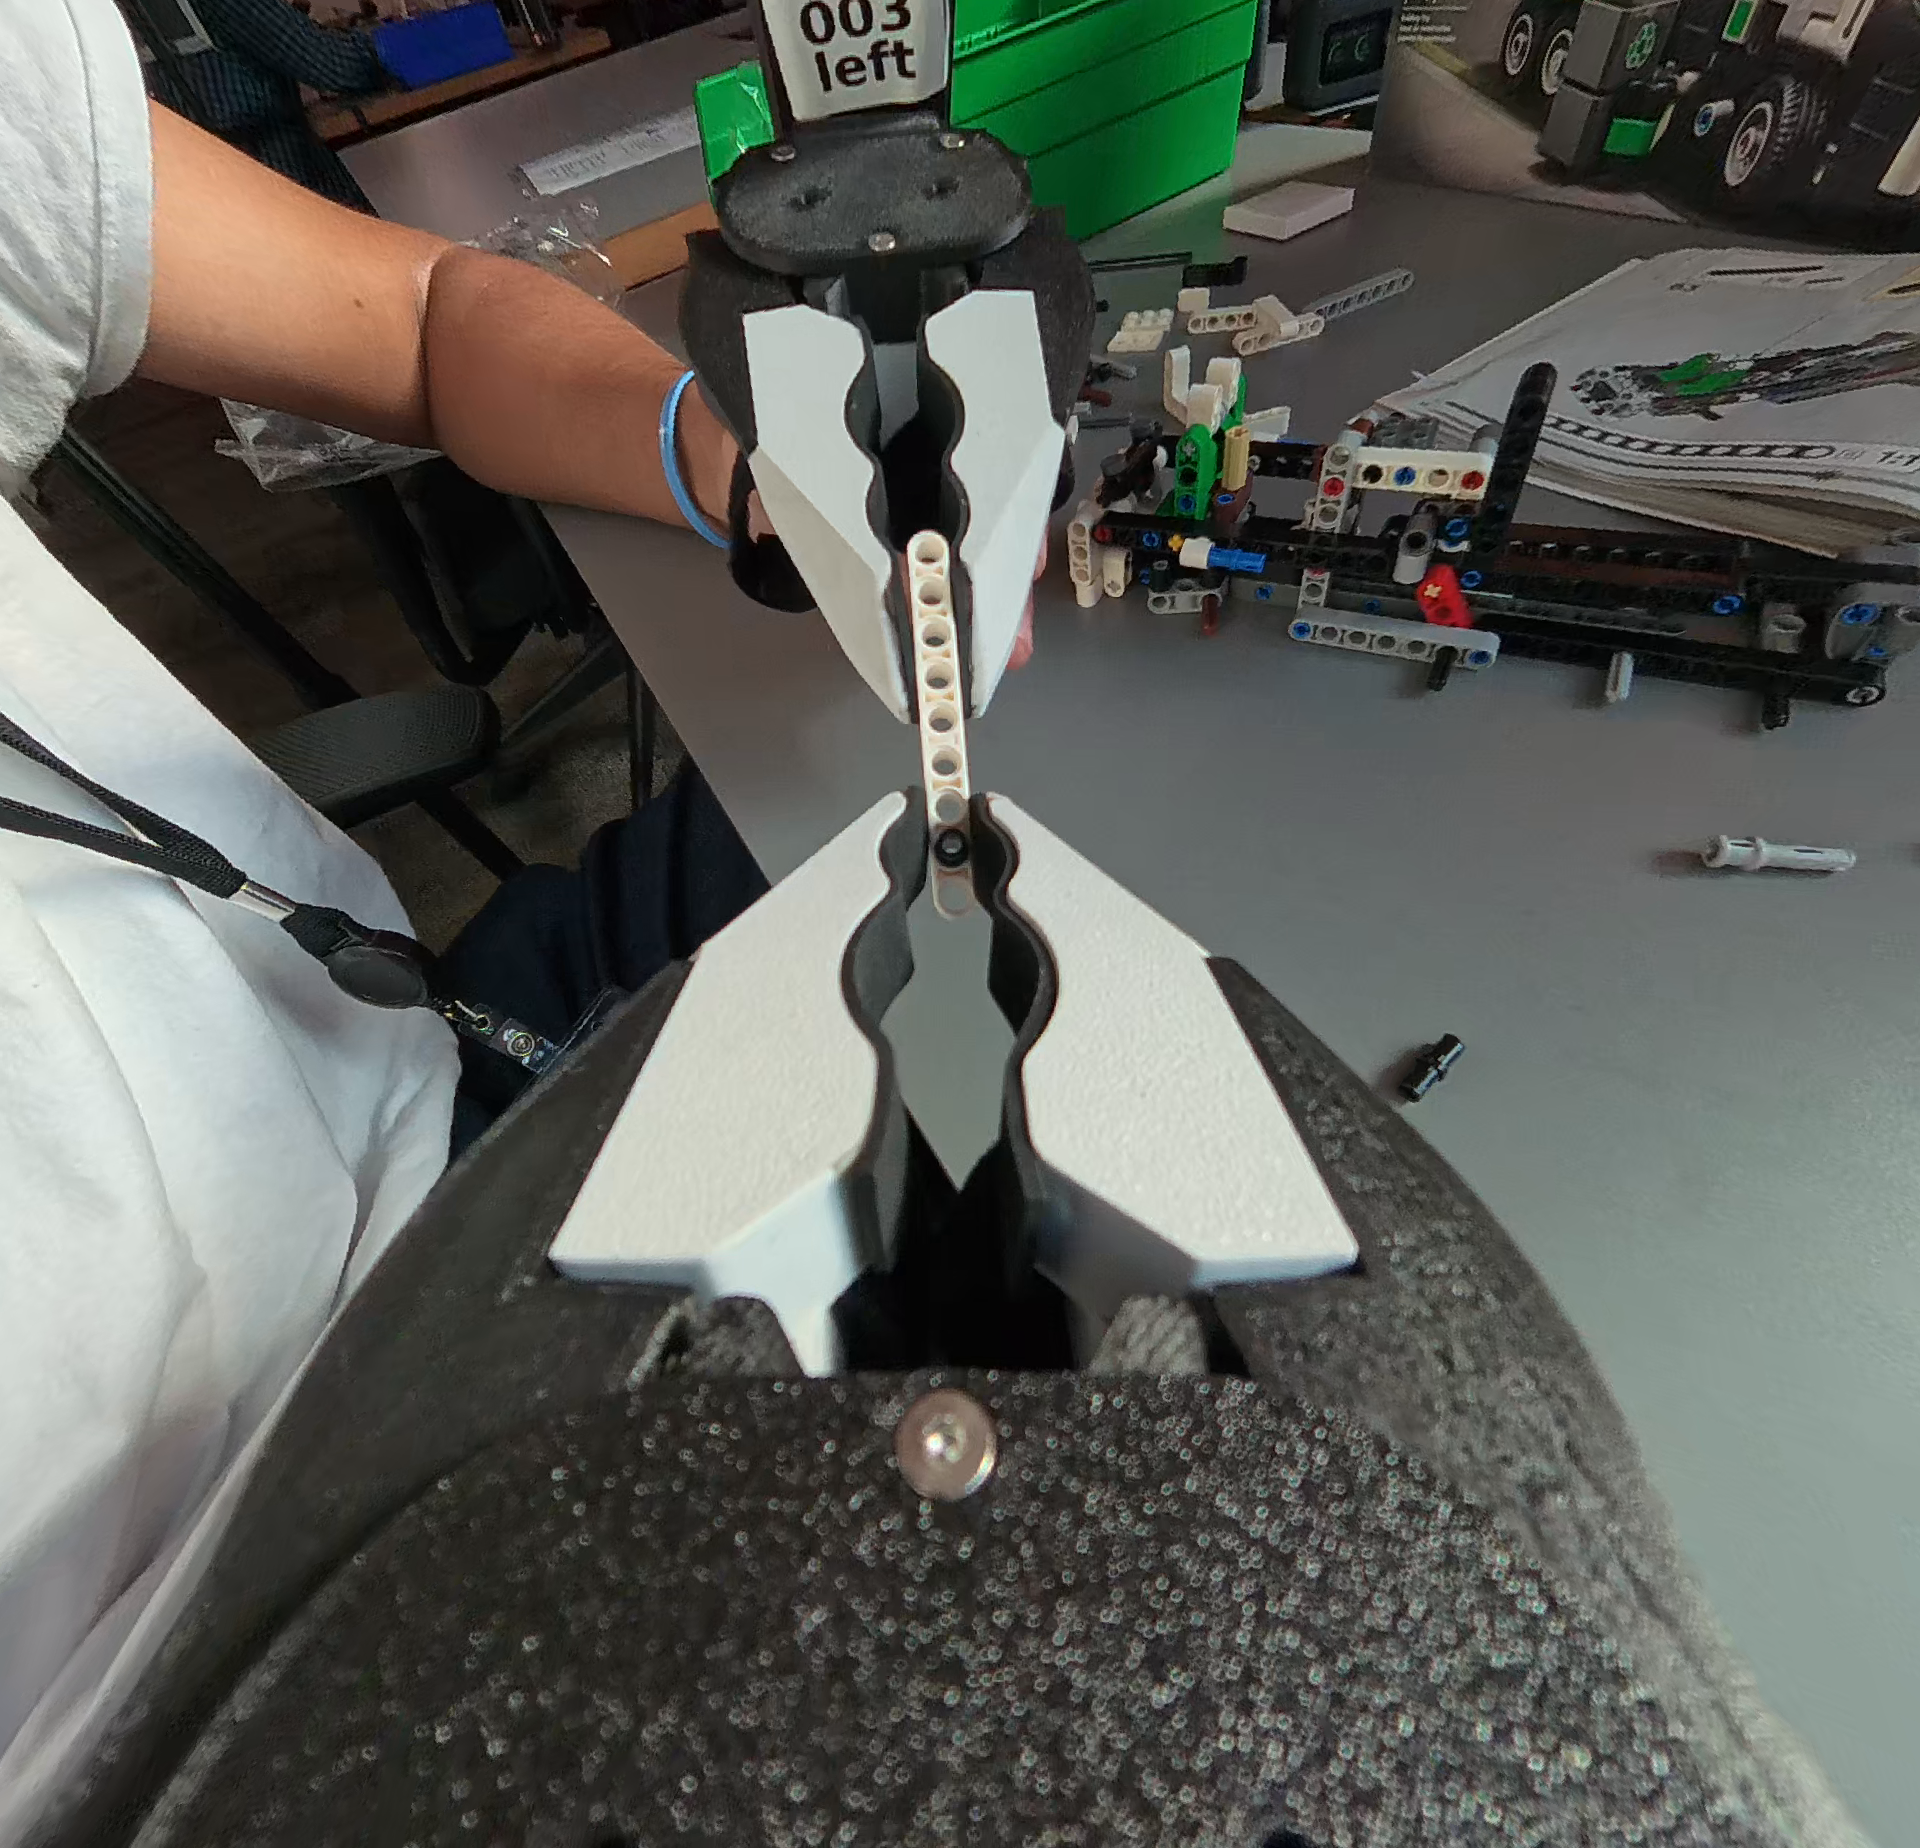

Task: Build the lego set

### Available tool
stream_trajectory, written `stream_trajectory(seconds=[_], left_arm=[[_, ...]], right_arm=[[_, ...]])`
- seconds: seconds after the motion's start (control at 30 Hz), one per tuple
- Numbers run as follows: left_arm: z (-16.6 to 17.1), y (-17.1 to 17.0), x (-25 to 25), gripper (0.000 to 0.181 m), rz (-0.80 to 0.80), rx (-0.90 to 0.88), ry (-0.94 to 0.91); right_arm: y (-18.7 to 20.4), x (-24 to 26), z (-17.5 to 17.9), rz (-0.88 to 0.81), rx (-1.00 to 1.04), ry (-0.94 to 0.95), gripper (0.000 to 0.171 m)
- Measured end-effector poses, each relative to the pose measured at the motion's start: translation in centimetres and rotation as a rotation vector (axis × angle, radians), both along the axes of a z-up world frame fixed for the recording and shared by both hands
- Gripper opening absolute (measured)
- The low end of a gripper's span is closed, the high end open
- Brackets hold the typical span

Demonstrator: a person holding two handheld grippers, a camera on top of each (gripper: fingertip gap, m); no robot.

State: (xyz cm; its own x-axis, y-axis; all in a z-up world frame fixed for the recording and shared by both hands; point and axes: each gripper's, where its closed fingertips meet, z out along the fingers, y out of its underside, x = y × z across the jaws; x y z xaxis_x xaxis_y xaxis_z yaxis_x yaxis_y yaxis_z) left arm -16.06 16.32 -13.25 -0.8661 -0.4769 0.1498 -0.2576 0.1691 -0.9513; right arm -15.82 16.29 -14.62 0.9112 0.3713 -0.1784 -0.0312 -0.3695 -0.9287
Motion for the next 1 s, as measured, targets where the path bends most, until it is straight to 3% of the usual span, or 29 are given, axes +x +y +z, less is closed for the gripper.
stream_trajectory(seconds=[1.0], left_arm=[[1.3, 0.5, -0.1, 0.006, -0.030, -0.115, 0.025]], right_arm=[[0.5, -0.9, -0.1, -0.016, 0.064, 0.196, 0.006]])
